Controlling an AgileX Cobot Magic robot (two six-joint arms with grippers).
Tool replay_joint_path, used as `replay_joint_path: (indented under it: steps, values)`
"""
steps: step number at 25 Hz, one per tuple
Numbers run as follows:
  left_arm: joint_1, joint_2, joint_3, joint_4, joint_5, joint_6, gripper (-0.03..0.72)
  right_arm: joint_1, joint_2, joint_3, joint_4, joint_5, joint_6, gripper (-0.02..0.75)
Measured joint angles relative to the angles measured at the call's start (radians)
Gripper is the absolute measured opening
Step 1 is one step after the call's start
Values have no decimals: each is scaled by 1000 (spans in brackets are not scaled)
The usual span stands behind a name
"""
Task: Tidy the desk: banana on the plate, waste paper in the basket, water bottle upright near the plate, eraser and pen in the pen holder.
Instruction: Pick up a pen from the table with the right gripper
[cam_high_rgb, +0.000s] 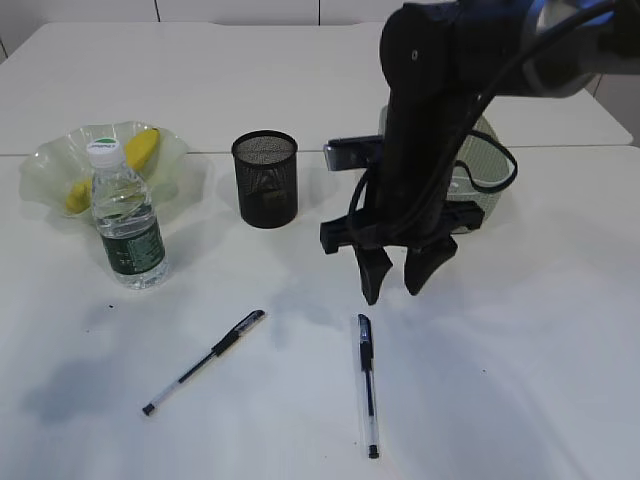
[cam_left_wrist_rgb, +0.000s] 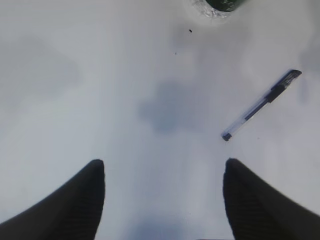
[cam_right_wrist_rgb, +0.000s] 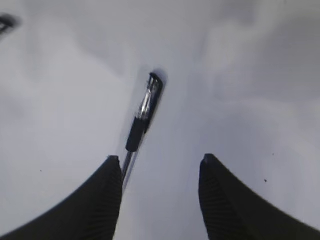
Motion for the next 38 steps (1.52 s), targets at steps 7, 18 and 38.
replay_joint_path:
  steps: [7,18,38]
  values:
    - [0,0,0,2,1,0,527,20,0,98,-2,-24,124,372]
    - [0,0,0,-6,2,0,527,111,47,100,-73,-123,288,372]
    - [0,0,0,-15,11,0,527,69,60,100,-96,-199,306,372]
